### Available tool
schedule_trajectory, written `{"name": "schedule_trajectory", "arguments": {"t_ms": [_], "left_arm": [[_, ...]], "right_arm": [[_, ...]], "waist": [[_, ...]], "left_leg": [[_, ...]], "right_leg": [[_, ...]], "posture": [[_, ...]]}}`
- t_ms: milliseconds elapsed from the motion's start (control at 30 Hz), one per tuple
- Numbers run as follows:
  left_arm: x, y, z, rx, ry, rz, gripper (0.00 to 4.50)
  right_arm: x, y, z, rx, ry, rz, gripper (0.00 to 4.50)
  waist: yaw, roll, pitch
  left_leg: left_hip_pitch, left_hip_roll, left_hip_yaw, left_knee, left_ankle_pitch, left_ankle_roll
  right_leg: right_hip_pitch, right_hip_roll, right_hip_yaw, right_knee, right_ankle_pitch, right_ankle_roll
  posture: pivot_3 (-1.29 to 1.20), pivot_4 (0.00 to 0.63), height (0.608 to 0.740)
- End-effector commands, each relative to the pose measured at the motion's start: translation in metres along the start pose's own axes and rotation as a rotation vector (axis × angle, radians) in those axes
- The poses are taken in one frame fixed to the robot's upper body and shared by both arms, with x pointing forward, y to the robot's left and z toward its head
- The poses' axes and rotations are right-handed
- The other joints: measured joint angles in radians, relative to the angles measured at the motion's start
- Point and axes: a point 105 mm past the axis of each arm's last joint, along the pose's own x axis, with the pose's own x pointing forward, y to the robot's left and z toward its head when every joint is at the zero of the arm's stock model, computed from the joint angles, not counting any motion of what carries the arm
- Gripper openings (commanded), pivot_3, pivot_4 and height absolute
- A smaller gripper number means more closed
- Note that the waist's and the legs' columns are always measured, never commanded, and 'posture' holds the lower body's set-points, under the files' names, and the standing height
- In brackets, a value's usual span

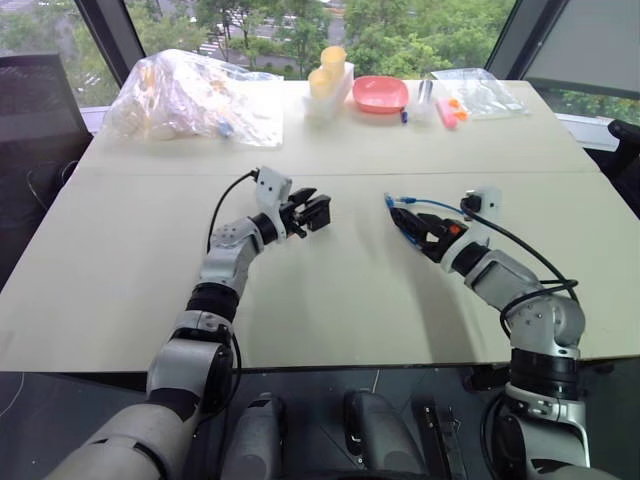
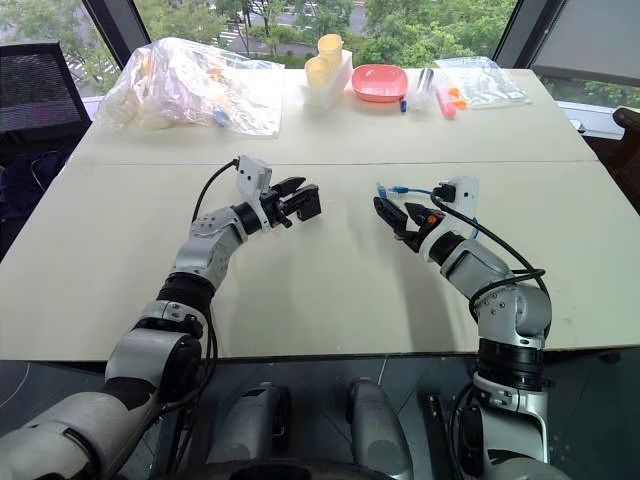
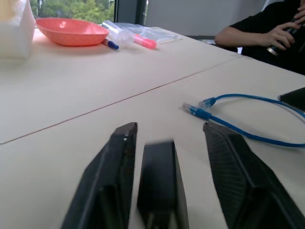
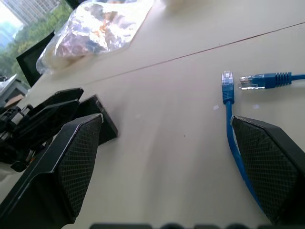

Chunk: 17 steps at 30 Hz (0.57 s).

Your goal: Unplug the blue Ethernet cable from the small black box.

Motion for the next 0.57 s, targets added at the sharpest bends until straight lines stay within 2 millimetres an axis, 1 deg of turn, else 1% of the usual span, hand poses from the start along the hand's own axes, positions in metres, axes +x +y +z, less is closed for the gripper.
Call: {"name": "schedule_trajectory", "arguments": {"t_ms": [33,67,133,233,300,367,467,567], "left_arm": [[0.0,-0.003,0.009,0.059,0.007,-0.042,3.47],[-0.002,-0.003,0.013,0.071,0.009,-0.054,3.71],[-0.007,-0.003,0.021,0.081,0.006,-0.065,3.71],[-0.023,-0.001,0.043,0.075,-0.012,-0.063,3.71],[-0.038,0.001,0.052,0.08,0.006,-0.043,3.71],[-0.058,-0.001,0.06,0.048,0.024,-0.032,3.71],[-0.082,-0.005,0.061,0.016,0.063,-0.004,3.71],[-0.097,-0.012,0.058,-0.049,0.086,0.005,3.71]], "right_arm": [[-0.003,0.01,0.012,-0.039,-0.061,0.03,4.5],[-0.004,0.012,0.011,-0.049,-0.059,0.038,4.5],[-0.006,0.015,0.01,-0.063,-0.055,0.056,4.5],[-0.014,0.021,0.011,-0.087,-0.054,0.095,4.5],[-0.02,0.024,0.011,-0.108,-0.054,0.118,4.5],[-0.027,0.027,0.01,-0.143,-0.046,0.146,4.5],[-0.032,0.024,0.01,-0.254,-0.05,0.118,4.5],[-0.034,0.022,0.005,-0.33,-0.031,0.111,4.5]], "waist": [[0.001,0.0,0.0],[0.001,0.0,0.0],[0.0,0.0,0.0],[-0.002,0.0,0.0],[-0.002,0.0,0.0],[-0.005,0.0,0.0],[-0.004,0.0,0.0],[-0.003,0.0,0.0]], "left_leg": [[0.0,0.0,0.0,0.0,0.0,0.0],[0.0,0.0,0.0,0.0,0.0,0.0],[0.0,0.0,0.0,0.0,0.0,0.0],[0.0,0.0,0.0,0.0,0.0,0.0],[0.0,0.001,0.0,0.0,0.0,0.0],[0.0,0.002,0.0,0.0,0.0,0.0],[0.0,0.002,0.0,0.0,0.0,0.0],[0.001,0.002,0.0,0.001,0.0,0.0]], "right_leg": [[0.0,0.0,0.0,0.0,0.0,0.0],[0.0,0.0,0.0,0.0,0.0,0.0],[0.0,0.0,0.0,0.0,0.0,0.0],[0.0,0.0,0.0,0.0,0.0,0.0],[0.0,0.0,0.0,0.0,0.0,0.0],[0.0,0.0,0.0,0.0,0.0,0.0],[0.0,0.0,0.0,0.0,0.0,-0.001],[0.001,0.0,0.0,0.0,-0.003,-0.004]], "posture": [[0.0,0.15,0.74],[0.0,0.15,0.74],[0.0,0.15,0.74],[0.0,0.15,0.74],[0.0,0.15,0.74],[0.0,0.15,0.74],[0.0,0.15,0.74],[0.0,0.15,0.74]]}}
